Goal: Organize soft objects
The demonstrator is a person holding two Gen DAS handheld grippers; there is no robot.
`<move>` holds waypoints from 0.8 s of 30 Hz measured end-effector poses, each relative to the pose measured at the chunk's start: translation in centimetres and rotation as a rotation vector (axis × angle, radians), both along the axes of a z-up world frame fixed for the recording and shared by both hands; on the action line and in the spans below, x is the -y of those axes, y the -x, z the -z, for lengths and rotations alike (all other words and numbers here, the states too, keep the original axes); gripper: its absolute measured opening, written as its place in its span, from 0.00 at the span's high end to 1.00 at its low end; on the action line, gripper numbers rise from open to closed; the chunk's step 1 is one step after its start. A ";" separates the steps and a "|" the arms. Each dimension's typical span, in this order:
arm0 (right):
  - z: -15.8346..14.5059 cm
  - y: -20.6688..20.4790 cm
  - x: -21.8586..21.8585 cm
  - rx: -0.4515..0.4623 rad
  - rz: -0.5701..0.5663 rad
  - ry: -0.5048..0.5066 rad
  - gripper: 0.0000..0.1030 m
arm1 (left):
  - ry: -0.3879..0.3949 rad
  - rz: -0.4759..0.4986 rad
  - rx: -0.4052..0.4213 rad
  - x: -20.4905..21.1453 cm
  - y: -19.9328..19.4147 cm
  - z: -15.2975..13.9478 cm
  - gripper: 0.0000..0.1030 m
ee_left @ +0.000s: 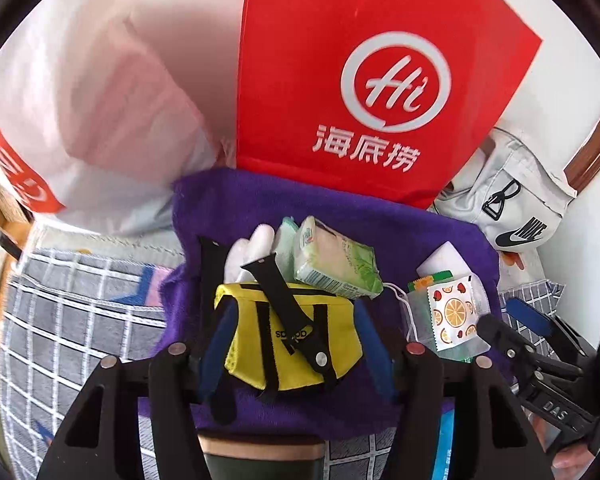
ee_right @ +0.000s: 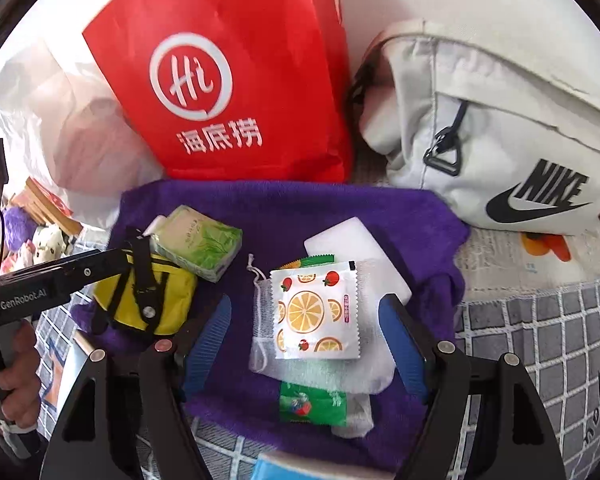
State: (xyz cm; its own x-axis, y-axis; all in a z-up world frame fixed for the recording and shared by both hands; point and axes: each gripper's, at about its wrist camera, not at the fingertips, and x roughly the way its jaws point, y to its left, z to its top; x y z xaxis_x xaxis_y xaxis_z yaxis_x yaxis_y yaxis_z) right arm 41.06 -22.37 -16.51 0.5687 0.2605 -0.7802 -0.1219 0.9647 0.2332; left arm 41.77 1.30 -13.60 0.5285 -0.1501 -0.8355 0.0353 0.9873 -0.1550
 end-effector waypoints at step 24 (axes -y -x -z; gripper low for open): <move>-8.0 19.4 -1.0 0.156 0.069 0.085 0.00 | -0.078 0.033 0.144 0.7 18.7 -8.2 0.11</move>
State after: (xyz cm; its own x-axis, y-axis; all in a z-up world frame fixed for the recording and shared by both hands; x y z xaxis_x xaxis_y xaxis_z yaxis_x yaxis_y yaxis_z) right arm 21.64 -21.40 -8.53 0.6984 0.1534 -0.6991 -0.0831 0.9875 0.1336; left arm 23.03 0.62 -5.41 0.6393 -0.1065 -0.7615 0.0839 0.9941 -0.0686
